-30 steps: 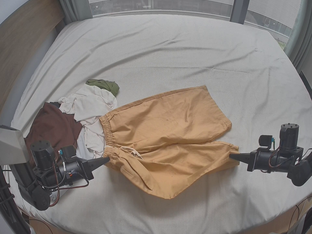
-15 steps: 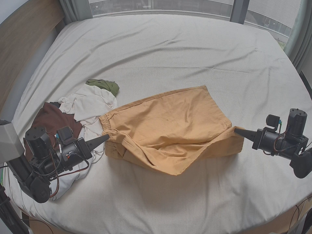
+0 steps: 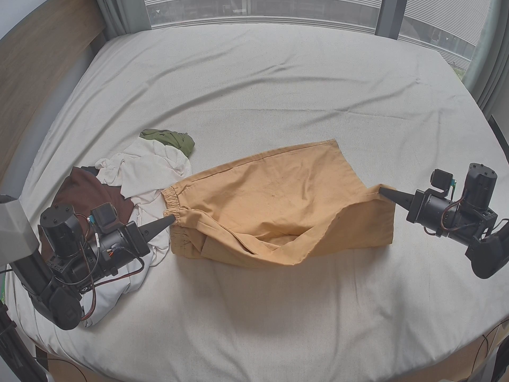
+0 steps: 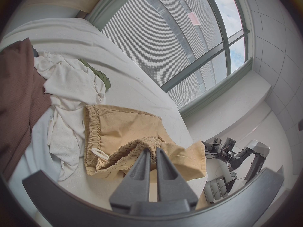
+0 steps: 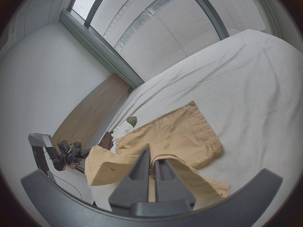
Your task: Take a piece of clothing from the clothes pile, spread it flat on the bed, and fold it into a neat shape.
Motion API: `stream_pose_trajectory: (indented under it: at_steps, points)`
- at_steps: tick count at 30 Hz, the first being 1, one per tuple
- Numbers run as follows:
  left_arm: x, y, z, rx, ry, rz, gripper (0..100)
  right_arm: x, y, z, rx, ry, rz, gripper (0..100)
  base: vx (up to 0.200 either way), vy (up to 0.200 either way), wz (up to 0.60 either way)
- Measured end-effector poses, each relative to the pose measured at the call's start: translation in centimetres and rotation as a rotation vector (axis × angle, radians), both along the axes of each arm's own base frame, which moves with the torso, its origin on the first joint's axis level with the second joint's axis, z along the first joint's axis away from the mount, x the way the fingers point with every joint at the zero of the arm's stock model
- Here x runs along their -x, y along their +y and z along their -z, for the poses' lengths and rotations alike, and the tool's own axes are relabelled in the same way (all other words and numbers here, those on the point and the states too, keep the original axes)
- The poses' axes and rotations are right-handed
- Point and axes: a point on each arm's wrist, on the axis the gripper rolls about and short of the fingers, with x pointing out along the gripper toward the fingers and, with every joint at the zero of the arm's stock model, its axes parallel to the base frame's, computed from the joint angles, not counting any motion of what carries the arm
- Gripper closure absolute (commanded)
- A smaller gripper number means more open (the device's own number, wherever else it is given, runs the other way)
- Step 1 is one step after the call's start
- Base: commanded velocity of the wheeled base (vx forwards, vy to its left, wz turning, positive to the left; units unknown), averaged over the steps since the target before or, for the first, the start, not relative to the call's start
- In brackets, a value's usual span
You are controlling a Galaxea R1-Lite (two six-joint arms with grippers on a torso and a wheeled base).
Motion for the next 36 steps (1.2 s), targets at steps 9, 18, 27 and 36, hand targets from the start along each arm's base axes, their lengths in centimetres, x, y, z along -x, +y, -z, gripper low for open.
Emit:
stream_pose_trajectory:
  at_steps: [9,18,27,36]
  points:
    - [-0.9,0.0,-0.3,0.006,-0.02,-0.047,100,-2.7,0.2,-1.2,-0.009,-0.066,0.006,100,0.0,0.0,0.0]
    - [-1.1,-0.1,0.3,-0.002,0.017,-0.057,100,-5.1,0.5,-2.7,-0.017,-0.122,0.007,100,0.0,0.0,0.0]
    - [-2.0,-0.1,-0.2,0.003,-0.008,-0.11,100,-7.5,0.8,-3.4,-0.018,-0.135,0.007,100,0.0,0.0,0.0]
    - [-2.8,-0.1,-0.2,0.004,-0.018,-0.162,100,-9.5,1.1,-3.2,-0.016,-0.142,0.007,100,0.0,0.0,0.0]
